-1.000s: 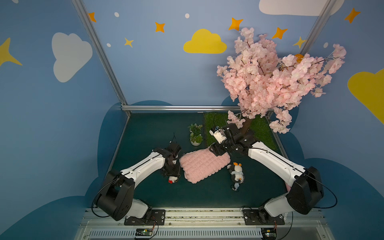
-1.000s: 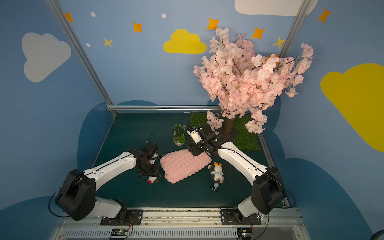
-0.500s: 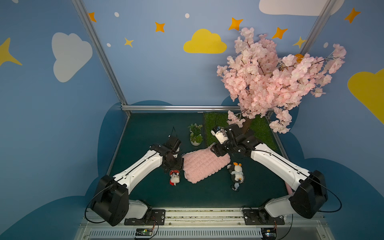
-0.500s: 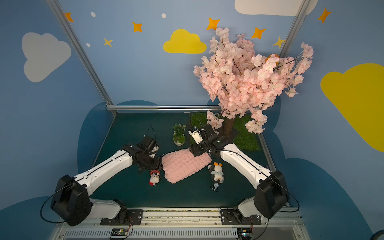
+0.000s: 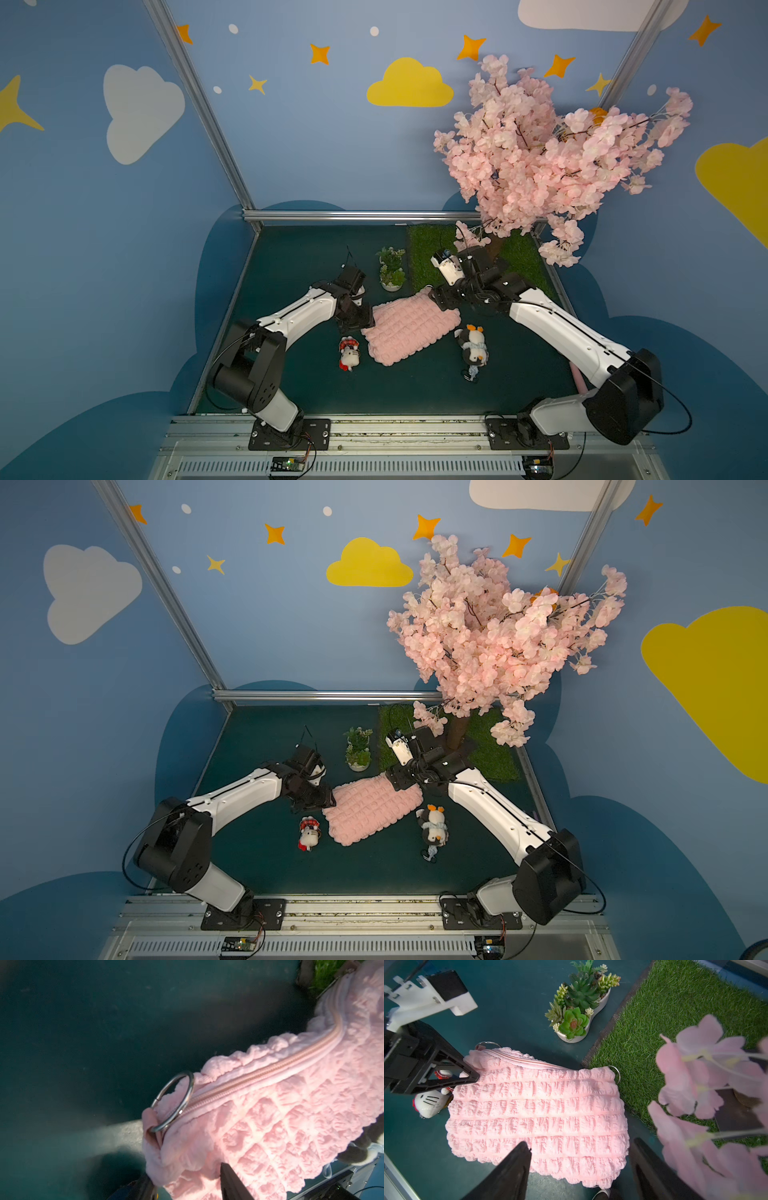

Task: Remove the decoration from the bag
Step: Move the bag to the center of the board, then reset both arms

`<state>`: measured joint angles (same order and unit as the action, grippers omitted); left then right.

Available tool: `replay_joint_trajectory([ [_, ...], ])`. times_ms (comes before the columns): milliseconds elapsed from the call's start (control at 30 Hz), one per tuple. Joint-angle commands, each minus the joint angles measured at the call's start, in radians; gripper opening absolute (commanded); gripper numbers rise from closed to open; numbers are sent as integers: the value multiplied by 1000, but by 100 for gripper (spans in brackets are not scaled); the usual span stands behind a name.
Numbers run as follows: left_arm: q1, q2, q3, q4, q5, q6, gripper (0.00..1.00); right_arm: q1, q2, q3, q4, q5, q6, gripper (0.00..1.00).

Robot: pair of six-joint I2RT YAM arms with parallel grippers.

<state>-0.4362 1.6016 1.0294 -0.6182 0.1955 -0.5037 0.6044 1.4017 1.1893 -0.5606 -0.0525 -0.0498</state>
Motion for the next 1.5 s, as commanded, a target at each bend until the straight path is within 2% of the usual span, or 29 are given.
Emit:
replay_joint_trajectory([
  [0,10,50,43,-23,-30,73,47,-9,-27,-4,-27,7,-8,77],
  [267,42,127,94,-49,-96,181,24,-18,-25,-8,-27,-3,1,78],
  [433,76,185,141,-50,-97,247,3,-19,-26,-11,-25,-11,10,79],
  [633,139,209,212,-80,-169,390,2,-19,-38,-32,-14,-21,17,80],
  [733,159,244,264,-105,-153,472,2,-20,-41,-41,-6,-15,9,81],
  [900,161,252,269,-93,-136,591,7,-29,-51,-61,12,2,6,87],
  [1000,160,235,252,-71,-101,622,15,-41,-52,-75,22,9,5,90],
  [1100,150,221,258,-71,-67,614,31,-58,-57,-93,47,14,10,92],
  [1233,143,156,234,-86,-94,563,46,-88,-82,-138,81,43,-13,96],
  [1400,147,-4,137,-72,-128,516,59,-151,-178,-279,163,96,-10,98],
  [1467,162,-78,82,-48,-172,494,69,-197,-234,-345,216,126,9,98],
])
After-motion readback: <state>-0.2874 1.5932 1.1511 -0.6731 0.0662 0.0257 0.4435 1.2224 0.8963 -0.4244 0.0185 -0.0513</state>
